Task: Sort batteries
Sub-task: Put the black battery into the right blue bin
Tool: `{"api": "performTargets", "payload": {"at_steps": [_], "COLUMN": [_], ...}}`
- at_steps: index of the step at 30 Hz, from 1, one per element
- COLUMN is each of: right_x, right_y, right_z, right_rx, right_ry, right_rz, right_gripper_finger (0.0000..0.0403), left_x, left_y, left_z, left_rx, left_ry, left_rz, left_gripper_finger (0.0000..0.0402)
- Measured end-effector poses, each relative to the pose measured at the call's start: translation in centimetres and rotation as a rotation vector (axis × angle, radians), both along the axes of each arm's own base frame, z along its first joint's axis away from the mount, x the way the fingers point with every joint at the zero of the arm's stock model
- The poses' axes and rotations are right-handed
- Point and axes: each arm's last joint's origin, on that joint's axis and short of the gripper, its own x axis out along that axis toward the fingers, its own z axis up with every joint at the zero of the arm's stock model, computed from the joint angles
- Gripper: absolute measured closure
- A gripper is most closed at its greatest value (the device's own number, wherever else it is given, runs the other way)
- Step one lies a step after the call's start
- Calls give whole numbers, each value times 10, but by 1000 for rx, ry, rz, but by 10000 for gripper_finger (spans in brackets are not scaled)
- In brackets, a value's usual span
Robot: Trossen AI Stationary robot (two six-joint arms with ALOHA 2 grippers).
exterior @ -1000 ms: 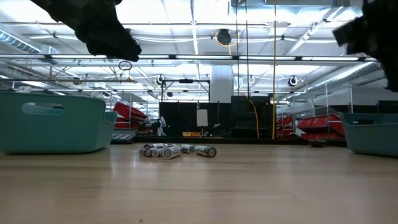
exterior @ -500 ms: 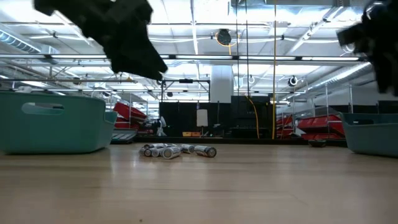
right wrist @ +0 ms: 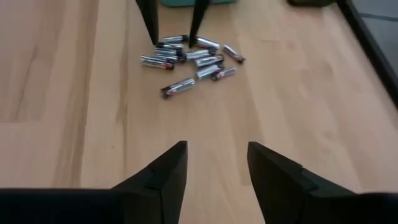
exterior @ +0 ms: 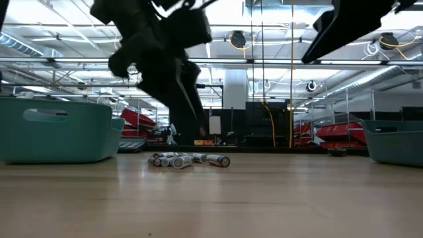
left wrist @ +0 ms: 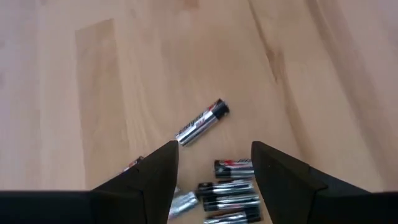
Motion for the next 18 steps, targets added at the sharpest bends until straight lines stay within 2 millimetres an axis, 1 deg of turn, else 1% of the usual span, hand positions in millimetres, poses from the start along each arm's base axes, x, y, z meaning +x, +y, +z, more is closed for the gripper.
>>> {"api": "performTargets", "payload": {"at_steps": [4, 9, 14, 18], "right_x": [7, 14, 14, 11], "right_y": [4, 8, 8, 9], "right_z": [-20, -39, -47, -46], "right_rx": [4, -1, 6, 24], "right_ry": [-2, 25, 64, 67], "right_rz": [-2, -16, -44, -66], "right_gripper_finger": [245, 245, 245, 245], "left_x": [12, 26, 35, 42], "left_y": [1, 12, 18, 23], "left_z": [-9, -22, -30, -31], "left_rx": [55, 78, 85, 90], "left_ry": [30, 93, 107, 103], "left_rz": [-82, -117, -154, -172], "left_gripper_finger": [188, 188, 188, 192]}}
